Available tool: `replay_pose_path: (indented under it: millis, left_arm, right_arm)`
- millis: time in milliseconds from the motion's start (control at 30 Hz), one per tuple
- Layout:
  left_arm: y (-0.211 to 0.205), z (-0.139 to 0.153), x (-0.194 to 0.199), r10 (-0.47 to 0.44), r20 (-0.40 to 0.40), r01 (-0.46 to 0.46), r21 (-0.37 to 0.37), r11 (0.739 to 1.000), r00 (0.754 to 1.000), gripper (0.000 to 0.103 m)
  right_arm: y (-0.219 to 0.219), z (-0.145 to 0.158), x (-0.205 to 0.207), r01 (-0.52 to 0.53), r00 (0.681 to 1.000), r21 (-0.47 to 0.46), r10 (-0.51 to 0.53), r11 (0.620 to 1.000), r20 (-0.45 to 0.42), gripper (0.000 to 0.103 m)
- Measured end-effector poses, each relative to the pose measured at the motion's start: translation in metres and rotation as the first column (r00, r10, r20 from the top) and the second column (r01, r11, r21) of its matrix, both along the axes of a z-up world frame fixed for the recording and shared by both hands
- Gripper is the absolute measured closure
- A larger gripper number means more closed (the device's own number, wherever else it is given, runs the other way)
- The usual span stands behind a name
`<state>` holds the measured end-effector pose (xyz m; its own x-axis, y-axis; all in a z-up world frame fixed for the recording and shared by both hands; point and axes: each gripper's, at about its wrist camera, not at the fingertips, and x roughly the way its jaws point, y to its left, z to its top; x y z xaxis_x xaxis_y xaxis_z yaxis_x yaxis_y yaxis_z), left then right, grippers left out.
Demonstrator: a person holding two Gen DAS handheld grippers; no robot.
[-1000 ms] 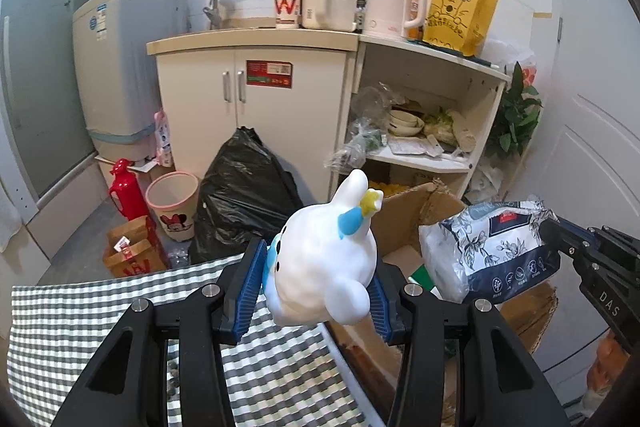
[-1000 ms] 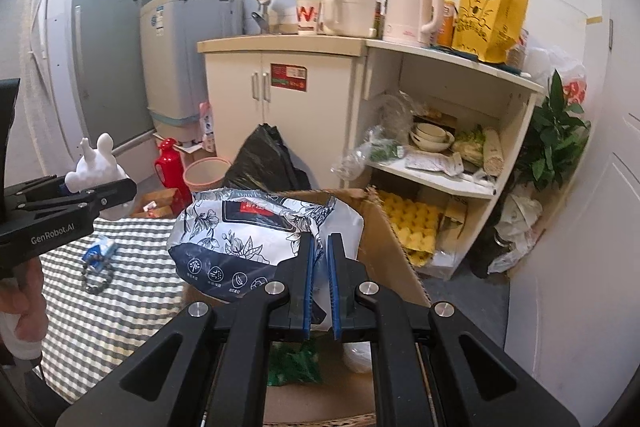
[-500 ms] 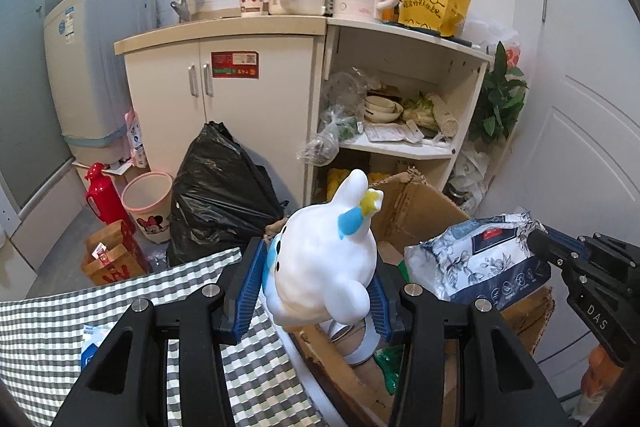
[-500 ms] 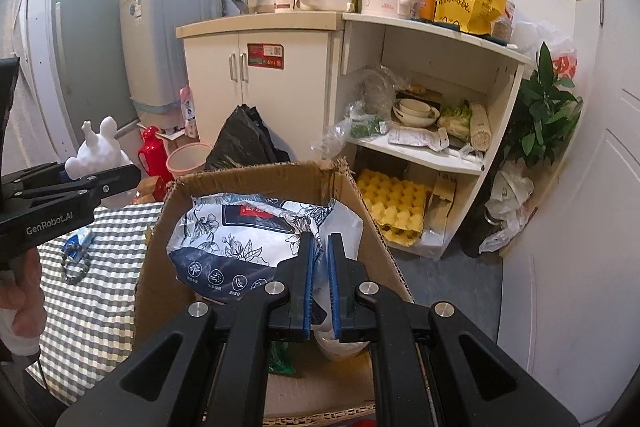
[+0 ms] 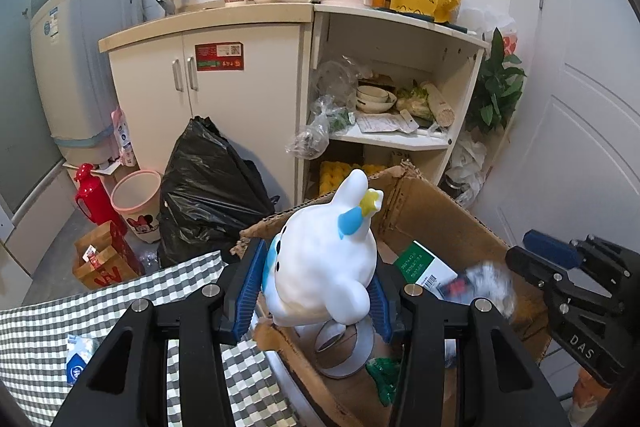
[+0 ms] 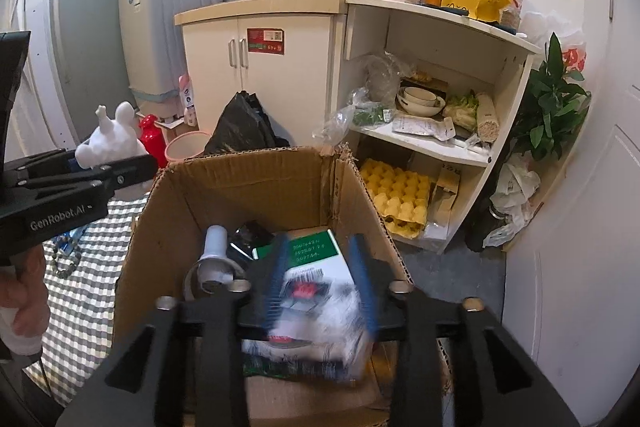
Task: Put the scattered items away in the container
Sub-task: 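Open both grippers to drop the figurine and tissue pack into the box, then move both grippers back from the box toward the table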
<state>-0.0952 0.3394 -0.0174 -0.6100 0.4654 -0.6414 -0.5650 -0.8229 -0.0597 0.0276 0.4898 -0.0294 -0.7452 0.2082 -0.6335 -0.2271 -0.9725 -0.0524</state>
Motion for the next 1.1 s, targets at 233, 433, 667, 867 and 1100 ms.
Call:
replay_pose_path:
  millis: [233,433,667,867,1100]
  left_arm:
    - [0.019,-0.010,-0.002,-0.033,0.018,0.034,-0.013,0.999,0.999,0.055]
    - [0.034,-0.021,-0.005,-0.061,0.043,0.062,-0.029,0.998,0.997,0.055]
    - [0.043,-0.026,-0.005,-0.079,0.055,0.081,-0.031,0.996,0.995,0.053]
    - [0.041,-0.021,-0.003,-0.075,0.046,0.077,-0.028,0.997,0.996,0.051]
    - [0.028,-0.013,-0.002,-0.049,0.030,0.049,-0.025,0.998,0.998,0.050]
  right_arm:
    - [0.009,-0.005,-0.002,0.018,1.000,-0.008,-0.018,1.000,0.009,0.055]
    - [0.013,-0.008,-0.004,0.025,1.000,0.000,-0.025,1.000,0.016,0.055]
    - [0.016,-0.007,-0.002,0.036,0.999,0.007,-0.036,0.999,0.007,0.050]
    - [0.015,-0.006,-0.002,0.033,0.999,-0.001,-0.033,0.999,0.000,0.048]
    - [0.005,-0.003,0.000,0.020,1.000,-0.002,-0.020,1.000,-0.008,0.048]
